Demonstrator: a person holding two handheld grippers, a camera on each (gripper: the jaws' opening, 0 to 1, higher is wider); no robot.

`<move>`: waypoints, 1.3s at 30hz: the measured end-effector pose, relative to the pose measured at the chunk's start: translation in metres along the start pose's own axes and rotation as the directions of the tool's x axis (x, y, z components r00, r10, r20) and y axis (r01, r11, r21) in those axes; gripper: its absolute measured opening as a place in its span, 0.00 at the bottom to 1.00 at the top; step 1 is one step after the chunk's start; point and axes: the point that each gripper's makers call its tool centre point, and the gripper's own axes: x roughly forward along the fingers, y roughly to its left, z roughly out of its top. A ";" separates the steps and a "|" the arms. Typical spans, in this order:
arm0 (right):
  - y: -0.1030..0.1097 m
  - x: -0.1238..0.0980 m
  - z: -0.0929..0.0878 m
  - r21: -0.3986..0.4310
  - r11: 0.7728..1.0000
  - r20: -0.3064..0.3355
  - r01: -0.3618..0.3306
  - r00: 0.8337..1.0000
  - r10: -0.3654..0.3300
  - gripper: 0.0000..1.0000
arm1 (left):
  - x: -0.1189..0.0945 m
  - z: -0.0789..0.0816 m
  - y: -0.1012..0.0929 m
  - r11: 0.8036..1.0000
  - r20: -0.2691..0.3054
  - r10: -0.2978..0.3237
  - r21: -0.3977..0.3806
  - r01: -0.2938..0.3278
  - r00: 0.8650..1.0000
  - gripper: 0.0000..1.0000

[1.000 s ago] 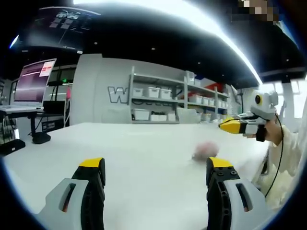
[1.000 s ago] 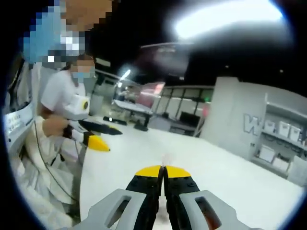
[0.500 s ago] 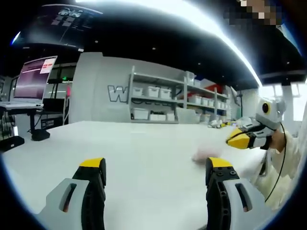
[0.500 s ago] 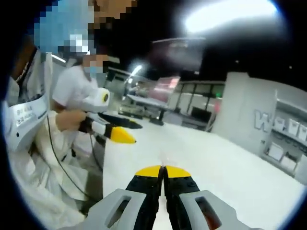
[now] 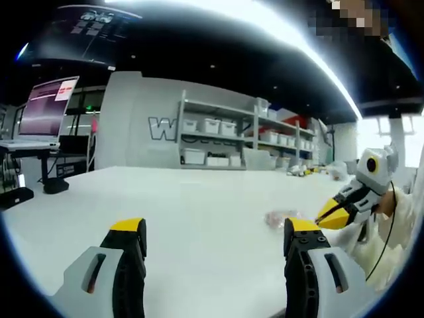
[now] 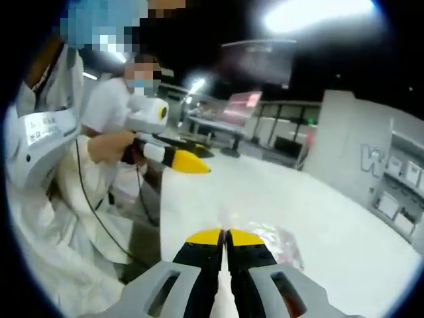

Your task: Open the resealable bag by pulling the two sides of the seal apart until the entire bag opening is separated and visibly accessible.

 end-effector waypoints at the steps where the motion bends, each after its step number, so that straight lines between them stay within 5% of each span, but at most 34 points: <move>1: 0.001 0.000 -0.002 0.005 1.000 -0.005 -0.001 1.000 0.001 0.00 | 0.000 0.000 0.000 1.000 0.000 -0.001 0.001 0.001 1.000 0.84; 24: 0.010 -0.007 -0.013 0.036 0.999 -0.047 -0.010 0.999 0.011 0.10 | 0.003 -0.002 -0.005 1.000 -0.008 -0.014 0.007 0.014 1.000 0.84; 39: 0.020 -0.005 -0.007 0.086 0.996 -0.005 -0.019 1.000 0.019 0.14 | -0.001 -0.008 -0.003 1.000 -0.011 -0.012 0.000 0.012 1.000 0.84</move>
